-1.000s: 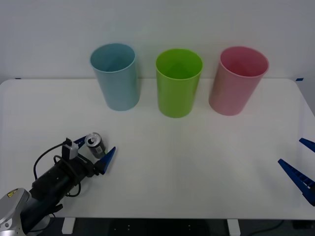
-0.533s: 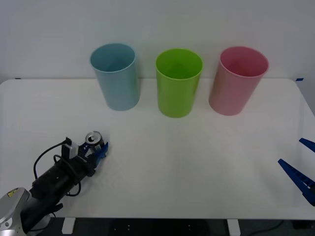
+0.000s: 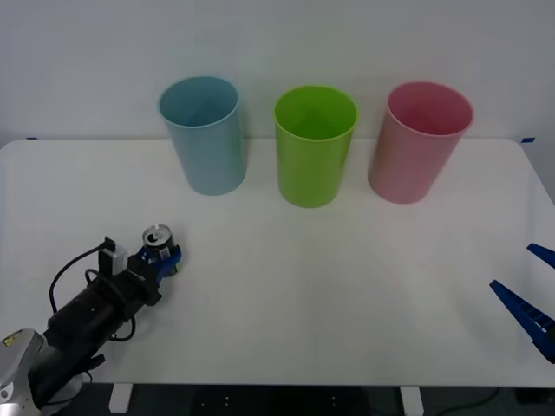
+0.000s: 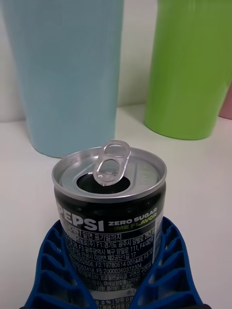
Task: Grasp the object on the table and drop it into the matching bin: aluminum can to the light blue bin, PET bottle to the pink bin.
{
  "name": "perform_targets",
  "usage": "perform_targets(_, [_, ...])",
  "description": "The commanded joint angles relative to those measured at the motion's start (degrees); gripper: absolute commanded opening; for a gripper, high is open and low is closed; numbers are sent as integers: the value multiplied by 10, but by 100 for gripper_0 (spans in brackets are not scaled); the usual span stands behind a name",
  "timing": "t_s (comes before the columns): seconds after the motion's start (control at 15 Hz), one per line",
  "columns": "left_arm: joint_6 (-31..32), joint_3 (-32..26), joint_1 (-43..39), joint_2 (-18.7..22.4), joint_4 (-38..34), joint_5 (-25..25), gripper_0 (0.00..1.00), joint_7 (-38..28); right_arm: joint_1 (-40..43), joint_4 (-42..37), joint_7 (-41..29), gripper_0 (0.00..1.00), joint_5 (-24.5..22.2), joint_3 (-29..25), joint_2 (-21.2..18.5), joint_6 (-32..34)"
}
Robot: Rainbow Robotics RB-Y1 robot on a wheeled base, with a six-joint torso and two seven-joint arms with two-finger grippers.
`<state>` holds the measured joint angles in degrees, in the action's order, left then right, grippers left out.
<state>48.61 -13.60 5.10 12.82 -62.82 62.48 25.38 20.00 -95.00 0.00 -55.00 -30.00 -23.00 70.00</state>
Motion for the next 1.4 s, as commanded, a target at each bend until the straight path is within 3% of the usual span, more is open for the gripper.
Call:
perform_targets(0.07, [20,-21,-1,0,-12,-1,1,-10,0,0,0,100,0,0,0,0])
perform_targets(0.4, [24,-38,-19,1,-78,-4,1,-50,0,0,0,100,0,0,0,0])
perform_targets(0.93, [14,-61,-66,0,-258,-2,1,-218,0,0,0,100,0,0,0,0])
perform_targets(1.4, [-84,-64,-40,0,-358,26,2,-329,0,0,0,100,0,0,0,0])
